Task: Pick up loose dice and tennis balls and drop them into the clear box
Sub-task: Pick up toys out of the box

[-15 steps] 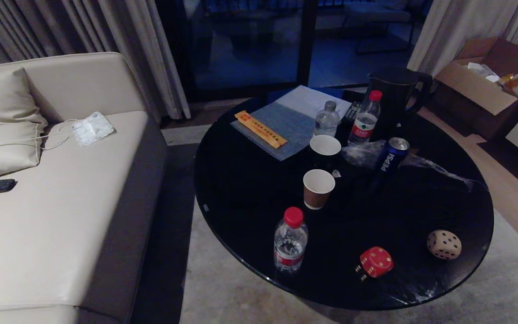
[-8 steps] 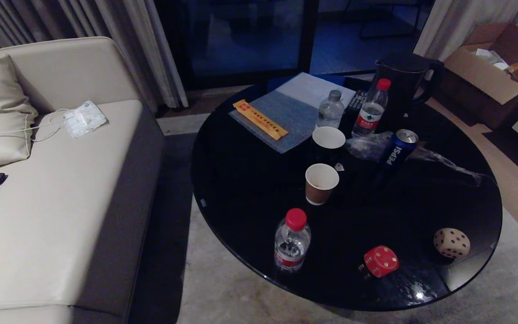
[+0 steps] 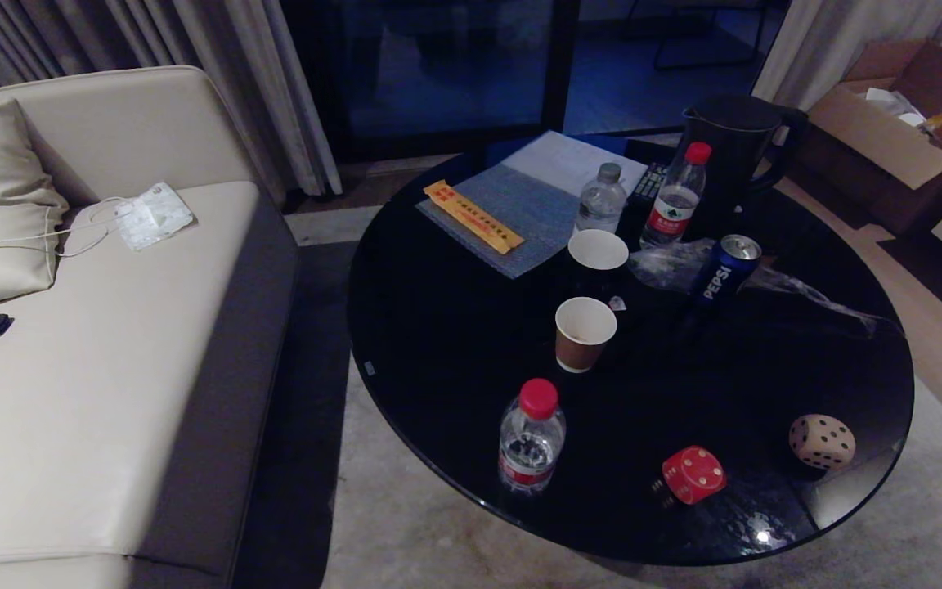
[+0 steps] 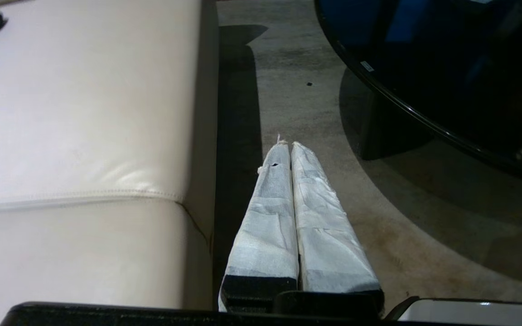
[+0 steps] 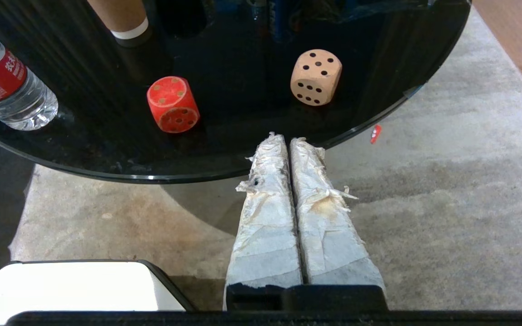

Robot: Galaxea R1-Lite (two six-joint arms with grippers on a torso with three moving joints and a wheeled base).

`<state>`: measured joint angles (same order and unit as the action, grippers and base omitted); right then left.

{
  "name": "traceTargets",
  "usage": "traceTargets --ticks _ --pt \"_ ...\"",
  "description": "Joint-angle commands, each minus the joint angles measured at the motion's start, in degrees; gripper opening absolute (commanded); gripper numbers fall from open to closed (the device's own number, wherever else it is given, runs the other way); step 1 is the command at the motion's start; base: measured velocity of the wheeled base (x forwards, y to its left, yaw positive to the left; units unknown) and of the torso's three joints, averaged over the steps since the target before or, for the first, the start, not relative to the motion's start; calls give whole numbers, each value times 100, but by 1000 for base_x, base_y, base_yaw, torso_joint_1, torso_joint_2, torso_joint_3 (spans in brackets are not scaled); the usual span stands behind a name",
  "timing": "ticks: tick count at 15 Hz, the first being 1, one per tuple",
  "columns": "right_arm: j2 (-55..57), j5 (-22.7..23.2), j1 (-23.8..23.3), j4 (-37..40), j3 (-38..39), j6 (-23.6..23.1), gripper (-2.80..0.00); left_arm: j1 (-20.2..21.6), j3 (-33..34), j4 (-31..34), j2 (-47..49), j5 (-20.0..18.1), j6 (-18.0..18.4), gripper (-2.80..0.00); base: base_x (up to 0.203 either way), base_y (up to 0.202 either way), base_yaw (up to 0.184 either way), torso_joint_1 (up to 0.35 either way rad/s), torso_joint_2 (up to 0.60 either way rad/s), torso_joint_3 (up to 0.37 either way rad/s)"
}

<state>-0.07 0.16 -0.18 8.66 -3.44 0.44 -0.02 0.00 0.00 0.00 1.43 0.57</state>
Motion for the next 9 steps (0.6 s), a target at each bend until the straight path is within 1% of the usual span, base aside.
traceTargets --ticks 1,2,6,9 --pt "7 2 -8 5 1 0 -280 2 0 0 0 60 -111 -280 0 0 0 0 0 0" --pt "7 2 -1 5 1 0 -280 -1 0 0 6 85 -162 -280 0 0 0 0 0 0" --pt "7 2 -4 5 1 4 -280 2 0 0 0 85 -171 -280 0 0 0 0 0 0" --pt "7 2 -7 5 1 0 -280 2 0 0 0 85 -171 -280 0 0 0 2 2 -117"
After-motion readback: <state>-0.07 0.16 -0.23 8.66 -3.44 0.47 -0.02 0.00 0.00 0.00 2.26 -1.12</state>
